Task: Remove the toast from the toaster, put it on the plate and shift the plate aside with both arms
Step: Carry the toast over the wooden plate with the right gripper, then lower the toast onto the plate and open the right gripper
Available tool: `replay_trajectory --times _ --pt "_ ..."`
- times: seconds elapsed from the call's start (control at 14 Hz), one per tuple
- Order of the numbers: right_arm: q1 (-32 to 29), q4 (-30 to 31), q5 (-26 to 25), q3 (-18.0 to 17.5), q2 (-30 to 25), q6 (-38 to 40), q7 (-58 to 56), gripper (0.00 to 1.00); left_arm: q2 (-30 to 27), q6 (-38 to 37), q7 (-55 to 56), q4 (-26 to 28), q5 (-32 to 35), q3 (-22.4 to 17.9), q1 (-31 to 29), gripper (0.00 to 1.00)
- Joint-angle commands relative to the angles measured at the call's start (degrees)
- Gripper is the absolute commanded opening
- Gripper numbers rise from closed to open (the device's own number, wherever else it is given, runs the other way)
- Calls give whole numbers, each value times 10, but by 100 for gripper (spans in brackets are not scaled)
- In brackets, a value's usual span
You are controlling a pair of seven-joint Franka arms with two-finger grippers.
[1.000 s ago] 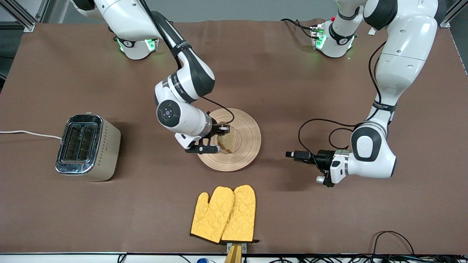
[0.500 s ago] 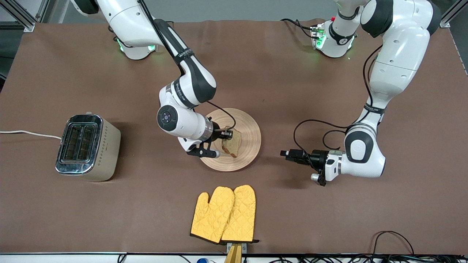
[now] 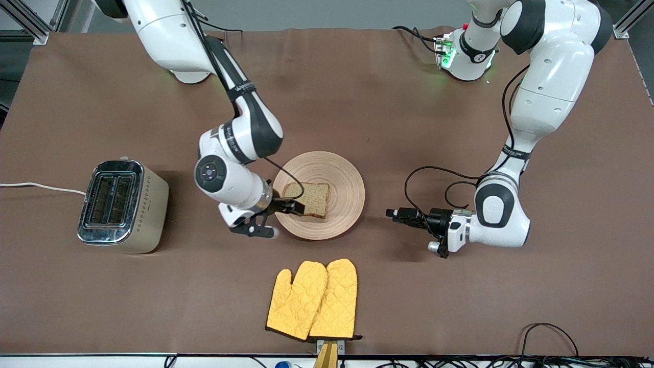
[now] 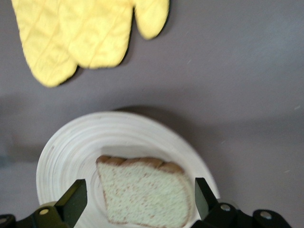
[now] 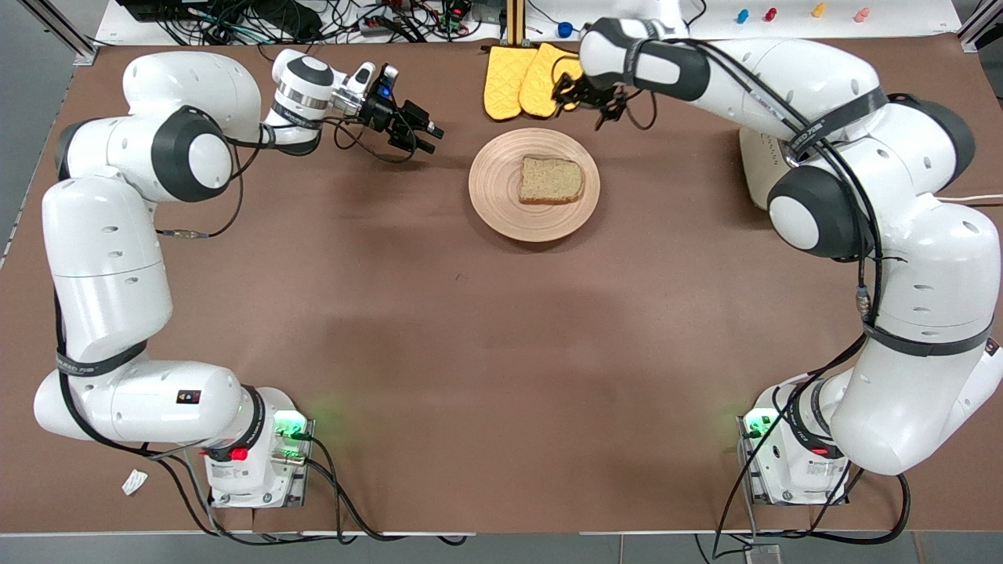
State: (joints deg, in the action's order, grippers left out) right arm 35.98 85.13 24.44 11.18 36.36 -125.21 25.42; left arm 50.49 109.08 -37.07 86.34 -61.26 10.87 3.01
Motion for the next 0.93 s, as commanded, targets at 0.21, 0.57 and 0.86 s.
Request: replay_trajectory --times 0.21,0.57,0.86 --pt "-32 16 -40 96 -79 90 -98 100 13 2 -70 16 -53 3 24 60" --pt "-78 17 -122 125 -140 169 -143 100 27 3 -111 27 -83 3 49 47" --pt "-129 33 -183 121 -216 215 -146 100 36 14 -105 37 -83 2 64 37"
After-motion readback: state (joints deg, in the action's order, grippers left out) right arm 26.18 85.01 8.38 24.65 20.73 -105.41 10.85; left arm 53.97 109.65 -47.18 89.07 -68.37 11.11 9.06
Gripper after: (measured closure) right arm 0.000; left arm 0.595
